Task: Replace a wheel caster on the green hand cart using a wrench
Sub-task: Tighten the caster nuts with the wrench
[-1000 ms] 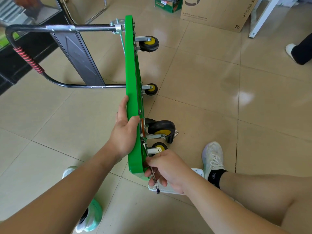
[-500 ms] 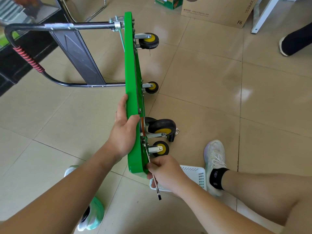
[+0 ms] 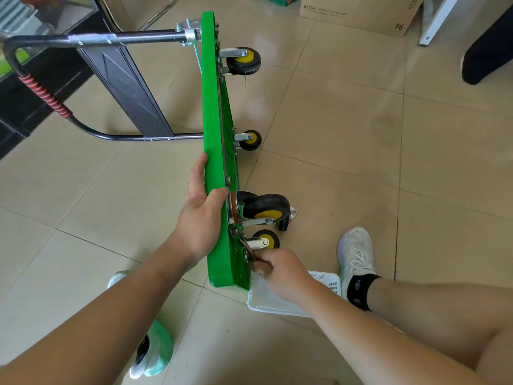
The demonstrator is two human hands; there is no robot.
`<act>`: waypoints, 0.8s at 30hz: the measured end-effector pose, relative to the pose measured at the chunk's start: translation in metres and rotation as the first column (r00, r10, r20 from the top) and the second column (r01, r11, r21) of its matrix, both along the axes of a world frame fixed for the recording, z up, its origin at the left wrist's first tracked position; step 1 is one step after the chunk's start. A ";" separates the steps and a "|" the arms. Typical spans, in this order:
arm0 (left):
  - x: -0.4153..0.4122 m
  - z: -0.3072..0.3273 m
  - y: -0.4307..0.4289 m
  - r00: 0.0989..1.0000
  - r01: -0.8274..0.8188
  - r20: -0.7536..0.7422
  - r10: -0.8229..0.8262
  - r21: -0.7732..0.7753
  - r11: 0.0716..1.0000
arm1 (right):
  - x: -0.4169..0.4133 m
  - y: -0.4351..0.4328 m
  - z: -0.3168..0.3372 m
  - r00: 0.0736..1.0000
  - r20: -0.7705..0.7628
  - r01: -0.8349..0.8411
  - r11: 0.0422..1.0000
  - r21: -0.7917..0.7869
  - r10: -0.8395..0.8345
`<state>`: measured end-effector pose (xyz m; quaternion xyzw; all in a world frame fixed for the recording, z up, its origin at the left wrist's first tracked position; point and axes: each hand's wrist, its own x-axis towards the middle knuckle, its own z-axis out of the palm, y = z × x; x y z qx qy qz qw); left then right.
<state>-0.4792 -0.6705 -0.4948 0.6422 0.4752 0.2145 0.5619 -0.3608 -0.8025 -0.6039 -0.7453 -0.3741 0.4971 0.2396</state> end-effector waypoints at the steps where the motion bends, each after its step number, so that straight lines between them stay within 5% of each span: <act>1: 0.000 0.001 0.000 1.000 0.000 -0.004 0.000 -0.003 1.000 | -0.002 -0.008 0.003 1.000 -0.021 0.006 1.000 -0.016 -0.007; 9: -0.001 0.007 -0.003 1.000 0.006 -0.008 -0.006 -0.019 1.000 | -0.026 -0.026 0.035 0.984 -0.161 0.071 0.997 -0.030 -0.075; 24: 0.000 0.004 -0.003 1.000 -0.009 -0.004 0.009 -0.014 1.000 | -0.020 0.004 0.014 0.995 -0.102 0.023 0.997 0.073 -0.016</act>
